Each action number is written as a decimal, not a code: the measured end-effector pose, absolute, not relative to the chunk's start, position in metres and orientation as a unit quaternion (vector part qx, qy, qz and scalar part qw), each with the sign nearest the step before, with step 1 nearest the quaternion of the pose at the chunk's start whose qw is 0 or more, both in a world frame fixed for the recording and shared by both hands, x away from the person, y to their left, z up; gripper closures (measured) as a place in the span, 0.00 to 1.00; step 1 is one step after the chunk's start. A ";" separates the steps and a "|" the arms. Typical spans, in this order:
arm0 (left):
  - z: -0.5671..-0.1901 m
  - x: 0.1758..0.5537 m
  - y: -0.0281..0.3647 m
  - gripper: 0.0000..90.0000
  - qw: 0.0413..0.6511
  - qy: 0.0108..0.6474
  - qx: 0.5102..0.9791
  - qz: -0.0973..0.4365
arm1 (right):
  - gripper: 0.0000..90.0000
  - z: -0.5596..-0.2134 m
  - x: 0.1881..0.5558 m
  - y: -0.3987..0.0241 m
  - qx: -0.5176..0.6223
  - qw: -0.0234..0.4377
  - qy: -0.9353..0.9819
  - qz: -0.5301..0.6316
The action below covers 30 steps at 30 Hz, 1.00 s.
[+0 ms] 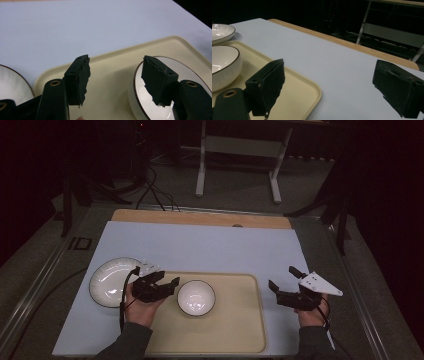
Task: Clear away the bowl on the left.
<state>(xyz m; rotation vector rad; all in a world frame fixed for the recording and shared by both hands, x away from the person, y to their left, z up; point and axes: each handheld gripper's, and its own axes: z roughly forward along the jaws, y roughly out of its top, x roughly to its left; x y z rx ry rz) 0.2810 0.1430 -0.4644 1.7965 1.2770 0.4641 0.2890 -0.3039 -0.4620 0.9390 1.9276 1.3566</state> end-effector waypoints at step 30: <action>-0.443 0.257 0.273 0.39 0.481 0.507 0.650 0.299 | 0.12 -0.462 0.289 -0.304 0.358 0.296 0.722 0.513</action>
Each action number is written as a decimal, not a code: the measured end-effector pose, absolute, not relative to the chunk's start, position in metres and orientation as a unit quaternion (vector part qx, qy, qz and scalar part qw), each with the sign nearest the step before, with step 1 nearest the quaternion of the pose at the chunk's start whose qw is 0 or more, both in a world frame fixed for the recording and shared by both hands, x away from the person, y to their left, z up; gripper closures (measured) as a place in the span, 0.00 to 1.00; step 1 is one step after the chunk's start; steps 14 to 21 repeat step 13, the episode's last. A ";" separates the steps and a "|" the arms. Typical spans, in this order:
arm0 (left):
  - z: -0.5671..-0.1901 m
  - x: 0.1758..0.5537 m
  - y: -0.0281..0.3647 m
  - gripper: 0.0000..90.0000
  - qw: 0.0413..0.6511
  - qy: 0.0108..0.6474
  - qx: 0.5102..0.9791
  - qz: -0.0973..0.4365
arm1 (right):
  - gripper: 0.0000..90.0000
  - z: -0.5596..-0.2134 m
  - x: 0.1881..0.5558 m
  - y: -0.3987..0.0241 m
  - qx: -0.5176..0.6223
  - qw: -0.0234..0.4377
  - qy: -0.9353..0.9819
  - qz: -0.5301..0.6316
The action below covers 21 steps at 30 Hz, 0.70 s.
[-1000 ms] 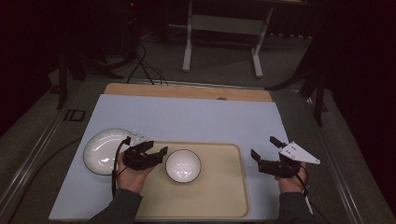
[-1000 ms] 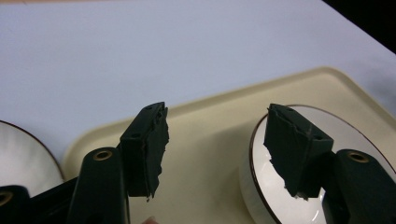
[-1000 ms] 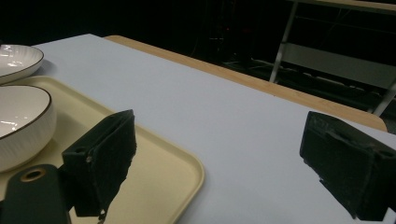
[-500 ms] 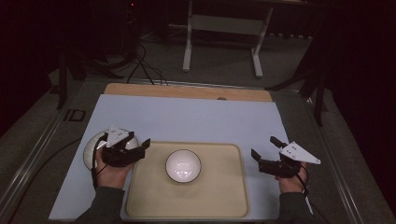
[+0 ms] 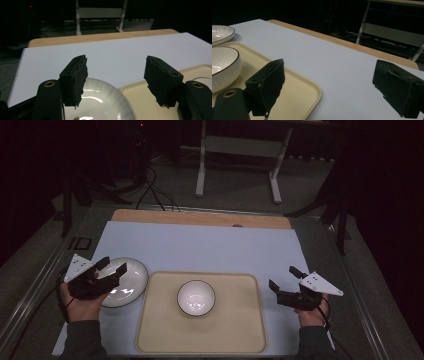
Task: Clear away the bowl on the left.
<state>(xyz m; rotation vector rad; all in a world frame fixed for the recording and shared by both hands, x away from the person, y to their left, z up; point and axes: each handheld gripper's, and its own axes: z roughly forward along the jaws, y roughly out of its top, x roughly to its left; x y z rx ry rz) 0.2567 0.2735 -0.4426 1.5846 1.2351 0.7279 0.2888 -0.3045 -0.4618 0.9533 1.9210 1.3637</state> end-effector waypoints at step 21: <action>-0.456 0.256 0.282 0.39 0.465 0.500 0.650 0.333 | 0.12 -0.462 0.289 -0.306 0.359 0.294 0.720 0.516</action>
